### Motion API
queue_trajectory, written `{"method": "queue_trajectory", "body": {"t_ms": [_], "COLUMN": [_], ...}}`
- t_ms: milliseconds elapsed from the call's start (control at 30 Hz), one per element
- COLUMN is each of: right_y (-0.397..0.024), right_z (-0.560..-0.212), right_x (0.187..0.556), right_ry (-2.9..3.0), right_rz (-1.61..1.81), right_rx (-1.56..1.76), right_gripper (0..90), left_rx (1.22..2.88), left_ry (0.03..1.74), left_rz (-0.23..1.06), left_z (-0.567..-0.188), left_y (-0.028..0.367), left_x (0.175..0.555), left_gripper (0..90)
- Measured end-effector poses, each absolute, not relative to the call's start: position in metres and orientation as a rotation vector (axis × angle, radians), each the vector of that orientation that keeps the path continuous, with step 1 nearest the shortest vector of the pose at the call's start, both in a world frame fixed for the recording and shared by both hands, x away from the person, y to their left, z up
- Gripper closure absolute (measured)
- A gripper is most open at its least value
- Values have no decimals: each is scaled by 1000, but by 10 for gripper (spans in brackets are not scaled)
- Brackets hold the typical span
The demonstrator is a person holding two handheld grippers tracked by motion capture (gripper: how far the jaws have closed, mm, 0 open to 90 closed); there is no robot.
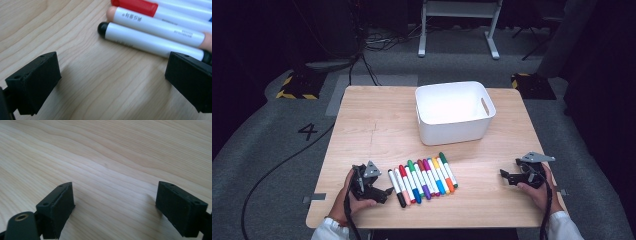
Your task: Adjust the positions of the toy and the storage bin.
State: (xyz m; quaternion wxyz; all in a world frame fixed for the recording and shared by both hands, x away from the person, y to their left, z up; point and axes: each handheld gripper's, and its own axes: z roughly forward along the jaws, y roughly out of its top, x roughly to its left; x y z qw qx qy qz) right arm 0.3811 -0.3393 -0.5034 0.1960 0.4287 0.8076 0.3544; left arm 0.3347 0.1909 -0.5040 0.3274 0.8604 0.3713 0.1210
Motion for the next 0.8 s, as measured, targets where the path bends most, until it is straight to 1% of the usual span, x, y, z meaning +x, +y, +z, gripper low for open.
{"method": "queue_trajectory", "body": {"t_ms": [267,300,367,467,600,667,800], "right_y": [-285,-273,-268,-252,-234,-230,-217], "right_z": [-503,-503,-503,-504,-504,-504,-504], "right_x": [394,398,400,413,431,432,431], "right_ry": [2357,2375,2380,2390,2376,2381,2405], "right_rz": [1028,1037,1041,1045,1033,1036,1051], "right_rx": [1081,1057,1050,1041,1067,1062,1029], "right_gripper": [148,147,147,136,135,135,137], "left_rx": [2253,2260,2259,2257,2262,2260,2263], "left_ry": [965,966,955,958,948,947,949], "left_rz": [318,312,320,304,315,299,323], "left_z": [-504,-504,-504,-504,-504,-504,-503], "left_y": [186,185,183,178,174,173,168], "left_x": [338,339,341,343,347,349,353], "left_gripper": [0,0,0,0,1,1,2]}}
